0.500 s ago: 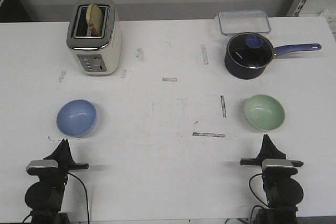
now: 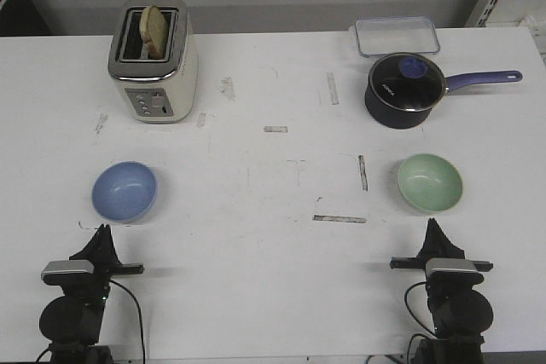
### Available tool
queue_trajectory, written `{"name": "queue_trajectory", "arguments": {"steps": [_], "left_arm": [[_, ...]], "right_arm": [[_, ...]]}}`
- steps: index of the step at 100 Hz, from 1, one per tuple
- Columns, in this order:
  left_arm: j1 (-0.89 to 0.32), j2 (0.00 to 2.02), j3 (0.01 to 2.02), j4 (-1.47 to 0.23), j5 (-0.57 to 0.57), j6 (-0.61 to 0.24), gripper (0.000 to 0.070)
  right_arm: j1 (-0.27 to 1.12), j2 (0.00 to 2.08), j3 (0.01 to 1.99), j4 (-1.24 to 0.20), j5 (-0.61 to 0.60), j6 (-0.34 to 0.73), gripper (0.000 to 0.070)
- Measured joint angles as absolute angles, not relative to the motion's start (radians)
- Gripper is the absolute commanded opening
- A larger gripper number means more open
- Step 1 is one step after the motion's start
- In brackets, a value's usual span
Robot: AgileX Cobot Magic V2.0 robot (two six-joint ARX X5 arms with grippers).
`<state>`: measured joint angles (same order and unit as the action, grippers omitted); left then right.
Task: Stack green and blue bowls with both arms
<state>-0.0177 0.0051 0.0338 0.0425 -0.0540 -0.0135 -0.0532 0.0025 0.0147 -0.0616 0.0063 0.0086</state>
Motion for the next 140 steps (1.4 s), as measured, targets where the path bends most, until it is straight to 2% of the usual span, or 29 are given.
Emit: {"name": "queue_trajectory", "arguments": {"steps": [44,67,84,102,112,127,140], "left_arm": [[-0.018,0.005,0.034,0.043,-0.054,-0.047,0.0003],[-0.018,0.005,0.034,0.041,-0.054,-0.047,0.0003],[-0.018,0.005,0.034,0.041,-0.054,-0.047,0.0003],[-0.018,0.005,0.034,0.041,-0.054,-0.047,0.0003],[-0.018,0.005,0.034,0.041,-0.054,-0.047,0.0003],[-0.018,0.005,0.034,0.041,-0.054,-0.047,0.0003],[-0.018,0.005,0.034,0.04,-0.054,-0.047,0.0003]], "right_arm": [[-0.053,0.002,0.015,-0.052,0.018,0.009,0.0],[-0.053,0.002,0.037,0.181,0.024,0.038,0.0],[-0.053,0.081,0.276,0.167,0.024,0.033,0.0],[-0.053,0.373,0.641,-0.082,0.026,0.03,0.0004],[-0.053,0.563,0.849,-0.266,0.026,0.029,0.006],[-0.054,0.809,1.102,-0.525,0.023,-0.019,0.0266],[-0.083,0.971,1.188,-0.67,0.015,-0.059,0.046]]}}
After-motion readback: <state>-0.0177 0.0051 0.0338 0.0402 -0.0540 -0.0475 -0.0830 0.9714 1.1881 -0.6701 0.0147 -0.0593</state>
